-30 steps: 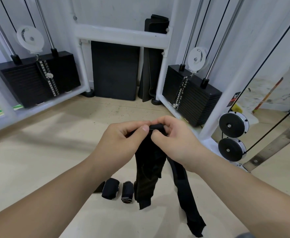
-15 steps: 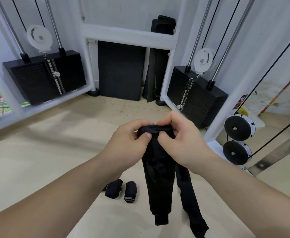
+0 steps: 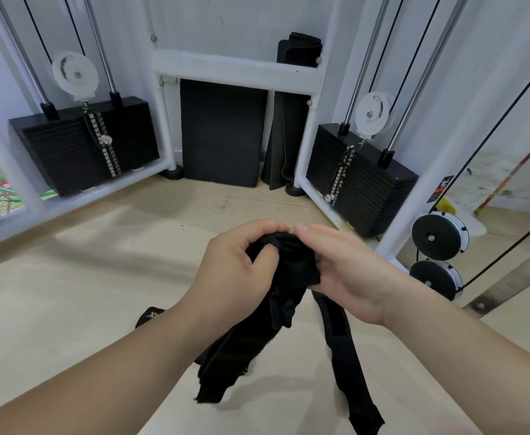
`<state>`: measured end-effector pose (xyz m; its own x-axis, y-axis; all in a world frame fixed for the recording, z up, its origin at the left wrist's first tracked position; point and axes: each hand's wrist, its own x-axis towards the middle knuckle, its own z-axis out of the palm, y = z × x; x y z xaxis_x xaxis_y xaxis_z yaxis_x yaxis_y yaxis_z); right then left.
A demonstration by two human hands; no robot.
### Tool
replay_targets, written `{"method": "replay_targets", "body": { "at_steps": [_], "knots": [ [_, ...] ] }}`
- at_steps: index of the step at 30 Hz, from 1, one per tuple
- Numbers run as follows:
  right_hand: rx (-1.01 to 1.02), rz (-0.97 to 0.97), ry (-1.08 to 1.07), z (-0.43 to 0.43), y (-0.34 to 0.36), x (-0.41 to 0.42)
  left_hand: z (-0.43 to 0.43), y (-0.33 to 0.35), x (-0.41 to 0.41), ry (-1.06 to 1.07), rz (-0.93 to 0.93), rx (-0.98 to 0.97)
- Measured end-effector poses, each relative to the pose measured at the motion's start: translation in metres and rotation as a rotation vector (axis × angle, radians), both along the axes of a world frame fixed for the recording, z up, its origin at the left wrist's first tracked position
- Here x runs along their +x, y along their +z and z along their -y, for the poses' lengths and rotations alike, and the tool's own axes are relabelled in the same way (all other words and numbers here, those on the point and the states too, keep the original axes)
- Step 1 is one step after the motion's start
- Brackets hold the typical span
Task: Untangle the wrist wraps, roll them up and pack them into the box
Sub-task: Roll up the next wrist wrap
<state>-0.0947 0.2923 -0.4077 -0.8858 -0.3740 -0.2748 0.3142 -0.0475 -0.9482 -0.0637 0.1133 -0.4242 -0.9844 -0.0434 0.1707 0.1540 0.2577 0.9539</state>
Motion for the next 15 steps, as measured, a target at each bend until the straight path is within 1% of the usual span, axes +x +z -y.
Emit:
{"method": "replay_targets", "body": {
  "at_steps": [5,7,9,11,13,15],
  "knots": [
    [0.069,0.053,0.03,-0.002,0.002,0.0,0.0,-0.002,0.003,0.001,-0.143,-0.144],
    [0.05,0.06,0.016,-0.003,0.002,-0.001,-0.001,-0.002,0.004,0.006,-0.212,-0.224],
    [0.017,0.071,-0.032,-0.001,0.003,0.0,-0.002,-0.001,0.004,0.014,-0.224,-0.247],
    [0.006,0.095,-0.085,0.0,0.002,0.0,-0.001,0.002,0.002,-0.035,-0.117,-0.163],
    [0.03,0.1,-0.122,0.0,0.0,0.0,0.002,0.007,0.0,-0.116,0.042,-0.048],
    [0.063,0.08,-0.148,-0.002,0.0,-0.001,0.005,0.011,-0.002,-0.167,0.188,0.022]
  ]
}}
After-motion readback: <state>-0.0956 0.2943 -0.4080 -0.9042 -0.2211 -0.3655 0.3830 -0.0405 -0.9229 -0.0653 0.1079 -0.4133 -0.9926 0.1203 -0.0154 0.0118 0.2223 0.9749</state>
